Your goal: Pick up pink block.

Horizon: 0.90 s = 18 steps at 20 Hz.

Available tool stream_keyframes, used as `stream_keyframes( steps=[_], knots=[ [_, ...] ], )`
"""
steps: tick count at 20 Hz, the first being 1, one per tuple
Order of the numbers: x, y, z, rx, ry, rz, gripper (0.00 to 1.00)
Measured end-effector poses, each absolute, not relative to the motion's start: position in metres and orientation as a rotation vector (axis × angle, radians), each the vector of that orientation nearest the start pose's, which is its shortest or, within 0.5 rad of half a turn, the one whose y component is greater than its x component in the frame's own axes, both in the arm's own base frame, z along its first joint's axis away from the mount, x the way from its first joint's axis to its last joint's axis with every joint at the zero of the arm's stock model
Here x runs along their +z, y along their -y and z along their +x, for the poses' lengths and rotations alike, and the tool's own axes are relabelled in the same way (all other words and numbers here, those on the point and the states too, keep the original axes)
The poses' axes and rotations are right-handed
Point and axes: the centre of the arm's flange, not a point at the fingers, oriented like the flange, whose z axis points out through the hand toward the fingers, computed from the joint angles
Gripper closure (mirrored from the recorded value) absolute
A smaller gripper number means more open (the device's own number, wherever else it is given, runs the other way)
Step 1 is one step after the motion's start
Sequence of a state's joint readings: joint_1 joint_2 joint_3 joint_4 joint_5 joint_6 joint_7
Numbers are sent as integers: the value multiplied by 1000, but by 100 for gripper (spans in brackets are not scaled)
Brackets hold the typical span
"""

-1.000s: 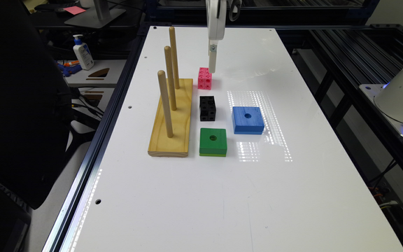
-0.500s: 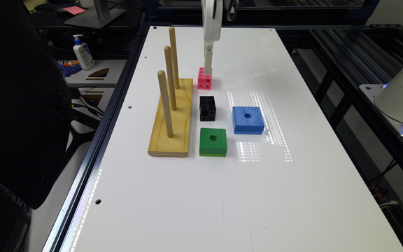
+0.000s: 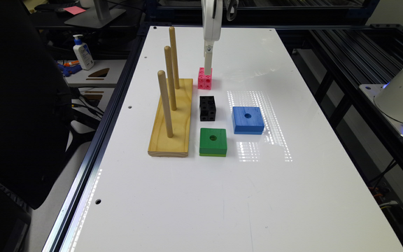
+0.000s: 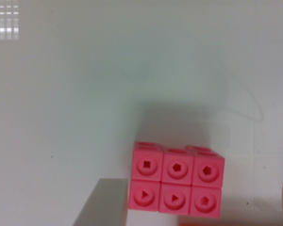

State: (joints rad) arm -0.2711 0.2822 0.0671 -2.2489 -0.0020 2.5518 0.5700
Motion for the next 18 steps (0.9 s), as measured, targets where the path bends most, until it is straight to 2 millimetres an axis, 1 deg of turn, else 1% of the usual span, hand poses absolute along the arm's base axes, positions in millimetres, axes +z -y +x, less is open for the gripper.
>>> stream_keyframes(
  steps=[2,7,12,15,18],
  knots=[
    [236,110,533,-17,-1181,-2889,0],
    [216,111,533,-16,-1182,-2886,0],
    [212,111,533,-13,-1183,-2885,0],
    [204,111,532,-6,-1184,-2885,0],
    [187,111,531,-8,-1185,-2882,0]
  ],
)
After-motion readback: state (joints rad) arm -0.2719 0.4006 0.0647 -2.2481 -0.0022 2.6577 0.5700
